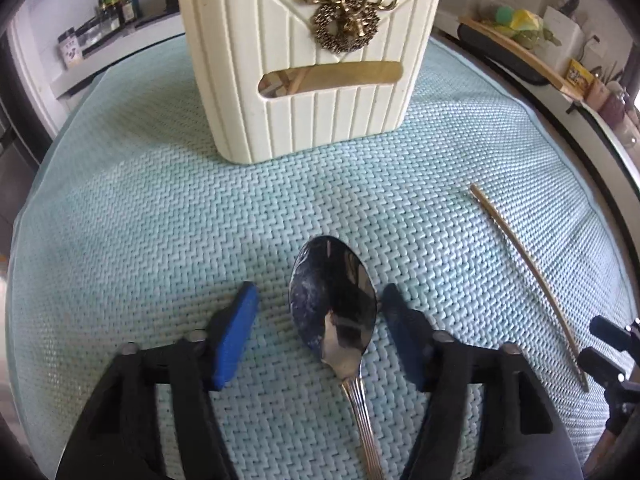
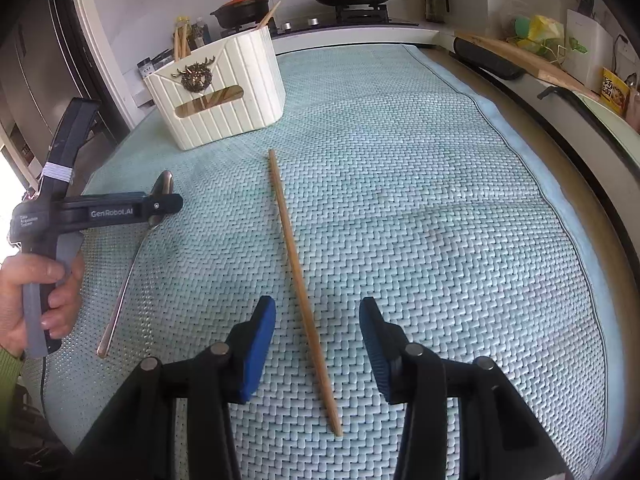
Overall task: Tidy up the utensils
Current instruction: 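Close the right tool on the chopstick while the left tool grasps the large steel spoon, then lift the spoon and chopstick with both tools and carry them over the holder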
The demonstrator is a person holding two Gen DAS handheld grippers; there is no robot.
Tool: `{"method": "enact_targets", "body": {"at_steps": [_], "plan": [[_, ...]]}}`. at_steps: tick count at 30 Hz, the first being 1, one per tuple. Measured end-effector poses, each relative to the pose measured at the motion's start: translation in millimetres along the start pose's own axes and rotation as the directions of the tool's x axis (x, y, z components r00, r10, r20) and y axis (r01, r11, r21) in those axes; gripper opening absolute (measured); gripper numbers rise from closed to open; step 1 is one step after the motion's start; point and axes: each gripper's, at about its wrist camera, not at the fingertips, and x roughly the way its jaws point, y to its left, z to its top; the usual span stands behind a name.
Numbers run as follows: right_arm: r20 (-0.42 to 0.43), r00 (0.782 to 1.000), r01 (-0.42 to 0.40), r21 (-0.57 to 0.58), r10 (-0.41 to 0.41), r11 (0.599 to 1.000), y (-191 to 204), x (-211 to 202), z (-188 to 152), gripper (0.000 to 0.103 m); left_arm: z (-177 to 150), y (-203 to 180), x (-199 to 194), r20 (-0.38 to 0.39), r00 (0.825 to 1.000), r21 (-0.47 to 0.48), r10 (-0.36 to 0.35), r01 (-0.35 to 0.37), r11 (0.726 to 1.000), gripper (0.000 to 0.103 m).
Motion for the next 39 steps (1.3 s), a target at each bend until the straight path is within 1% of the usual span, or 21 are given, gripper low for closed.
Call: {"method": "enact_targets", "body": {"at_steps": [1,4,7,9,14,15,18,23,28,33,34,35,36,37,39], "plan": [[-0.001,1.0,-0.001,0.004,0.001,1.0,-1,-1,-1,0.044,0,0,-1,0.002,1.0,0.006,-0.004,0.004,1.0,0.043],[-0.003,1.0,-0.008,0.008,0.009,1.0,-4,-2,-1,0.044,-2,7,-7,0.006,0.999,-0.031,-0.04,0.04,0.999,0.042],[0.003,1.0,-0.016,0.008,0.016,1.0,-8,-6,3,0.044,-6,15,-28,0.048,0.997,-0.07,-0.057,0.061,0.996,0.041],[0.002,0.999,-0.035,0.011,0.035,0.999,-12,-10,8,0.044,-8,19,-45,0.083,0.994,-0.088,-0.067,0.074,0.993,0.041],[-0.008,0.996,-0.091,-0.032,0.091,0.995,-10,-9,34,0.044,-9,29,-85,0.153,0.986,-0.116,-0.073,0.092,0.989,0.041],[-0.014,0.995,-0.1,-0.045,0.099,0.994,-7,-8,40,0.044,-7,30,-91,0.163,0.984,-0.118,-0.072,0.092,0.989,0.041],[-0.044,0.992,-0.124,-0.102,0.12,0.987,6,3,61,0.044,-13,38,-106,0.185,0.98,-0.126,-0.074,0.098,0.987,0.041],[-0.121,0.989,-0.113,-0.23,0.087,0.967,36,41,88,0.044,-16,41,-114,0.2,0.976,-0.143,-0.082,0.112,0.983,0.041],[-0.173,0.984,-0.089,-0.286,0.04,0.954,55,72,104,0.044,-21,41,-124,0.216,0.972,-0.142,-0.087,0.119,0.983,0.041],[-0.209,0.978,-0.082,-0.293,0.02,0.953,62,90,115,0.044,-24,41,-132,0.23,0.969,-0.144,-0.09,0.126,0.982,0.041],[-0.213,0.977,-0.088,-0.288,0.026,0.954,63,92,118,0.041,-25,41,-134,0.233,0.968,-0.142,-0.089,0.125,0.982,0.041],[-0.21,0.977,-0.095,-0.283,0.035,0.955,63,94,121,0.033,-25,40,-136,0.237,0.968,-0.14,-0.088,0.123,0.982,0.041],[-0.209,0.977,-0.097,-0.278,0.039,0.956,64,95,122,0.013,-26,40,-138,0.24,0.967,-0.138,-0.087,0.122,0.983,0.041],[-0.212,0.976,-0.105,-0.267,0.048,0.958,62,96,125,0.007,-26,39,-140,0.243,0.966,-0.137,-0.086,0.122,0.983,0.041],[-0.211,0.974,-0.131,-0.233,0.082,0.964,58,95,129,0.006,-27,40,-144,0.249,0.965,-0.136,-0.084,0.12,0.983,0.041]]}}
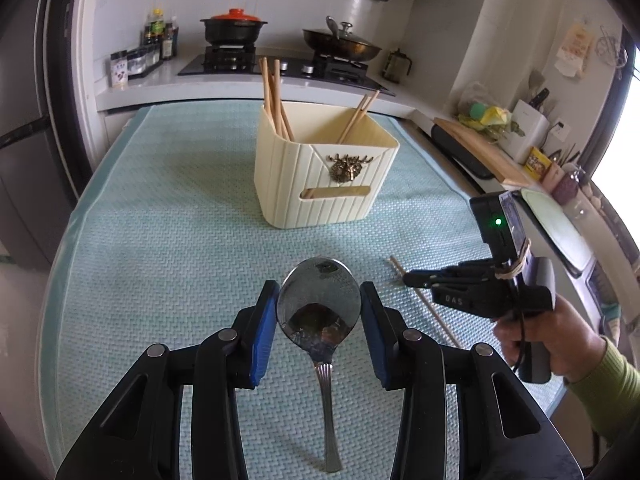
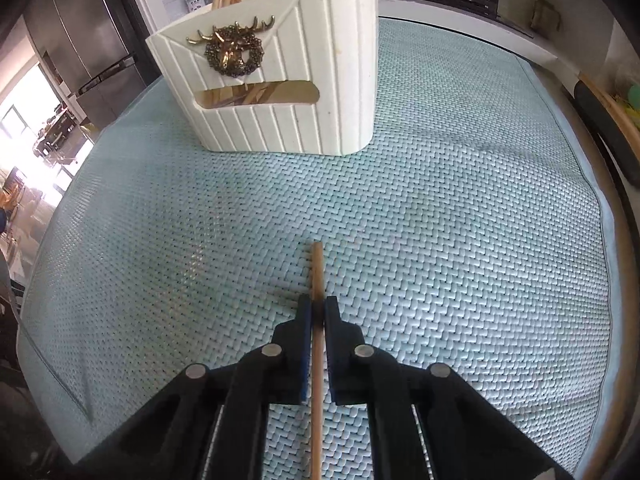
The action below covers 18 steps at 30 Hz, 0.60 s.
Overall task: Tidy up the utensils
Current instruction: 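Lift the spoon and chopstick with both tools and carry them over the holder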
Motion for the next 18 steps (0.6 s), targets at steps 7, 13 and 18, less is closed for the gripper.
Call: {"method": "enact_targets", "body": {"at_steps": [7,13,18], "plan": [[0.184,0.976,-0.138,0.098,0.118,0.986,-14,-59,-4,0.006,0,5,-11,0.022,1.0,-0.012,0.005,-0.005,1.0,0.041],[0.393,0.908,-0.198,0.097,0.145,0.975,-16,-125,-23,0.007,-1,6,-15,0.028,1.0,-0.028,0.007,-0.006,1.0,0.041],[0.505,0.853,-0.187,0.065,0.13,0.98,-3,-165,-37,0.007,-1,5,-22,0.045,0.999,-0.034,0.009,-0.008,0.999,0.041]]}}
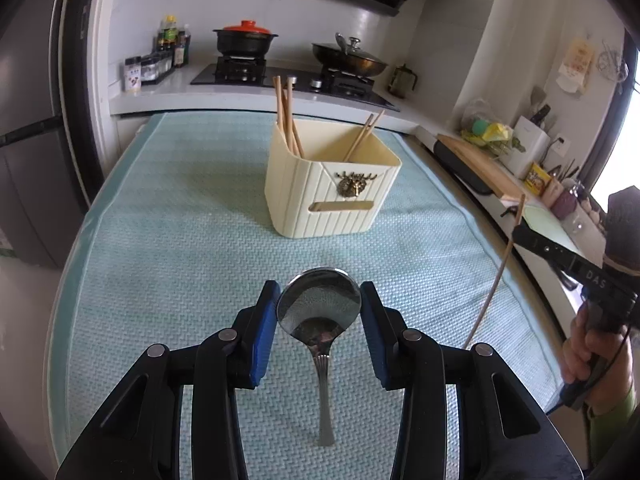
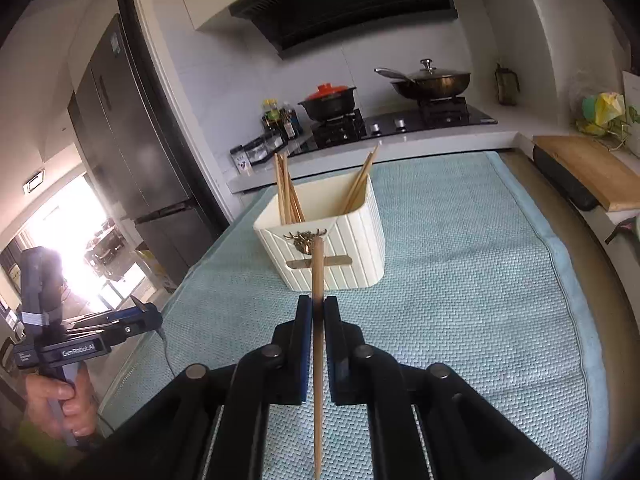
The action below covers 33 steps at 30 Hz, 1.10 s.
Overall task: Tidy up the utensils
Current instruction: 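Lift the spoon and chopstick with both tools and carry them over the holder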
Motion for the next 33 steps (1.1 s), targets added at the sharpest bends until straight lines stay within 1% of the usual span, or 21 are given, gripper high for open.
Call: {"method": "enact_targets", "body": {"at_steps": [1,5,9,13,19,26,29,33], "plan": [[0.016,1.0,0.001,-0.004,-0.001,1.0,1,-12,-4,0.006,0,0,-1,0.003,1.0,-0.004,0.001,-0.001,1.0,0.041],[0.091,0.996,0.012,-0.044,-0.008,0.999,16,-33,-12,0.006,1,-2,-9,0.019,1.0,-0.003,-0.001,0.001,1.0,0.041],[0.128,0.992,0.029,-0.061,-0.021,0.998,22,-46,-16,0.006,0,-4,-14,0.028,1.0,0.001,0.006,-0.006,1.0,0.041],[0.159,0.987,0.045,-0.083,-0.031,0.996,26,-56,-15,0.006,1,-5,-24,0.054,0.998,-0.003,0.01,-0.01,1.0,0.041],[0.183,0.982,0.057,-0.11,-0.036,0.992,35,-65,-13,0.006,5,-11,-40,0.096,0.995,0.012,0.015,-0.016,1.0,0.041],[0.205,0.978,0.064,-0.115,-0.039,0.991,40,-72,-9,0.006,16,-13,-54,0.13,0.991,0.016,-0.002,0.0,1.0,0.041],[0.216,0.976,0.063,-0.119,-0.036,0.991,41,-75,-2,0.006,24,-14,-59,0.145,0.989,0.015,-0.011,0.009,1.0,0.041],[0.241,0.97,0.064,-0.141,-0.028,0.988,45,-78,12,0.006,40,-16,-67,0.183,0.983,0.015,-0.017,0.014,1.0,0.041]]}}
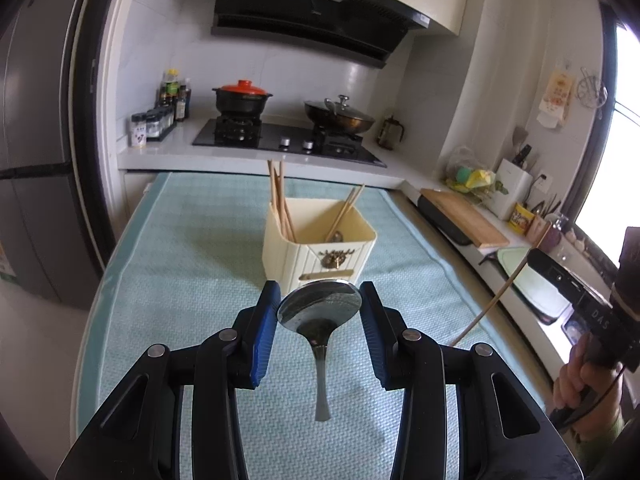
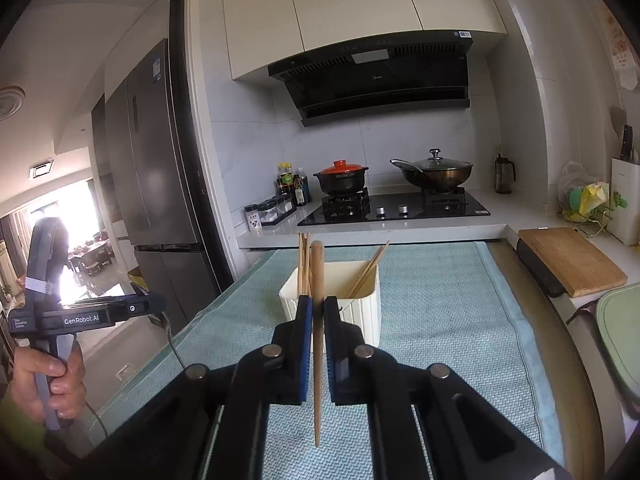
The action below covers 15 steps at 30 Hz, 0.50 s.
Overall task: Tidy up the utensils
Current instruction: 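Lift the spoon and chopstick with both tools and carry them over the holder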
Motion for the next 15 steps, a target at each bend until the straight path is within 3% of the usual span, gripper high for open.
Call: {"method": "enact_targets", "body": {"at_steps": [9,15], "plan": [[0.055,0.998,-0.019,-0.005,0.02,1.0,-9,10,48,0.006,56,-1,6,0.056,0.998,0.017,-0.018,0.017,1.0,0.041],[0.132,0.991,0.012,-0.078,-0.001,0.997,-9,35,98,0.006,110,-7,21,0.125,0.992,0.043,-0.01,0.005,0.999,0.04]]}}
